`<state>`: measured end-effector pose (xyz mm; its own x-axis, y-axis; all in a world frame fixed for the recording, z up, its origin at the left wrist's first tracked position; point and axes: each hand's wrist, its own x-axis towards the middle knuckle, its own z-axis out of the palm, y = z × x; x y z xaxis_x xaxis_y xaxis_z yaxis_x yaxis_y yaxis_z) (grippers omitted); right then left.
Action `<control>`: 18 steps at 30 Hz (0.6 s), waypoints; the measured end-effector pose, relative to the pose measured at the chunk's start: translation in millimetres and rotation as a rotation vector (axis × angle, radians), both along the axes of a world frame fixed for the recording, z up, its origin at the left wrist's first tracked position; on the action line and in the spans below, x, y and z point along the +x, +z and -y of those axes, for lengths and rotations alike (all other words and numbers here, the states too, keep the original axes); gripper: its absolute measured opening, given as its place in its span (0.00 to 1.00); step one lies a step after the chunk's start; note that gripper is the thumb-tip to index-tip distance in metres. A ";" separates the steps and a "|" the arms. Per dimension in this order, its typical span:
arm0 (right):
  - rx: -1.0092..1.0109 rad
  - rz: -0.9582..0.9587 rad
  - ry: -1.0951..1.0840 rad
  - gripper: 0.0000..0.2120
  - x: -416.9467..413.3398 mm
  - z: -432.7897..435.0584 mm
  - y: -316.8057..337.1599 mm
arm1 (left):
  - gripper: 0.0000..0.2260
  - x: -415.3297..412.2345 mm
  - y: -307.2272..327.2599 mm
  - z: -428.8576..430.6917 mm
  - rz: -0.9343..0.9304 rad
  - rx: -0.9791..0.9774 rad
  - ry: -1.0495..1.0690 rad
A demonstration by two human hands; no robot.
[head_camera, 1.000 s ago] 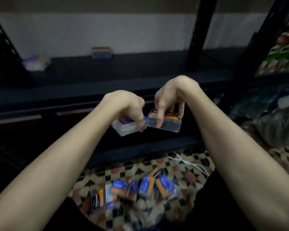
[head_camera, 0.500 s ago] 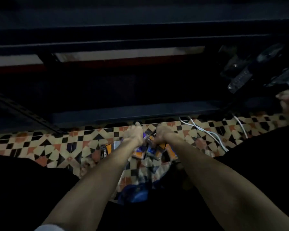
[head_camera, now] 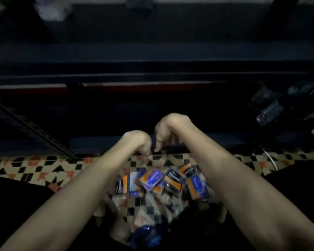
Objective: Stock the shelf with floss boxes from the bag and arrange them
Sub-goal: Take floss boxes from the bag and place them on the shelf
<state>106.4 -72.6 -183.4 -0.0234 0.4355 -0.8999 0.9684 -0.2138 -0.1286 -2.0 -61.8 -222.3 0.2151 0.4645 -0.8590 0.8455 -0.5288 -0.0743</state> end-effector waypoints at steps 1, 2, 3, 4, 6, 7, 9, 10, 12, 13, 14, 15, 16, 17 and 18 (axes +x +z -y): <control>0.045 -0.030 0.020 0.28 -7.8 -7.8 30.6 | 0.23 -4.8 29.7 -8.1 0.031 0.011 -0.013; 0.087 -0.060 0.026 0.29 -16.0 -12.9 64.3 | 0.21 -12.1 62.2 -14.8 0.059 0.035 -0.020; 0.122 -0.100 0.013 0.30 -22.7 -15.0 93.8 | 0.18 -20.2 93.0 -17.8 0.091 0.049 -0.014; 0.166 -0.149 0.013 0.29 -30.8 -17.4 126.3 | 0.15 -32.2 127.2 -22.2 0.147 0.089 0.001; 0.267 -0.267 0.007 0.22 -38.5 -18.0 176.7 | 0.12 -52.1 187.0 -24.0 0.272 0.191 0.012; 0.334 -0.315 0.012 0.21 -42.2 -18.4 199.1 | 0.11 -63.2 213.7 -24.7 0.328 0.256 0.026; 0.496 -0.371 0.034 0.20 -47.7 -25.6 237.2 | 0.08 -82.6 259.0 -36.5 0.411 0.426 0.052; 0.568 -0.382 0.028 0.21 -49.8 -32.9 248.9 | 0.08 -90.1 275.4 -42.8 0.436 0.515 0.072; 0.720 -0.363 -0.004 0.20 -51.4 -57.7 261.1 | 0.08 -104.0 296.3 -64.7 0.488 0.697 0.155; 0.791 -0.352 -0.027 0.19 -51.7 -72.9 261.3 | 0.10 -109.5 299.2 -76.2 0.510 0.788 0.213; 0.874 -0.332 -0.041 0.19 -50.7 -88.3 259.6 | 0.12 -112.9 298.4 -89.0 0.518 0.874 0.261; 0.969 -0.282 -0.040 0.19 -47.7 -103.9 256.0 | 0.16 -114.8 294.3 -102.6 0.506 0.934 0.293; 1.062 -0.203 -0.026 0.21 -43.4 -119.5 250.5 | 0.19 -115.6 287.2 -115.9 0.489 0.970 0.320; 1.137 -0.117 0.002 0.23 -40.3 -137.4 245.2 | 0.22 -117.1 279.7 -132.2 0.476 0.991 0.338; 1.176 -0.044 0.021 0.26 -35.3 -149.4 235.5 | 0.25 -116.7 267.8 -145.6 0.477 1.002 0.350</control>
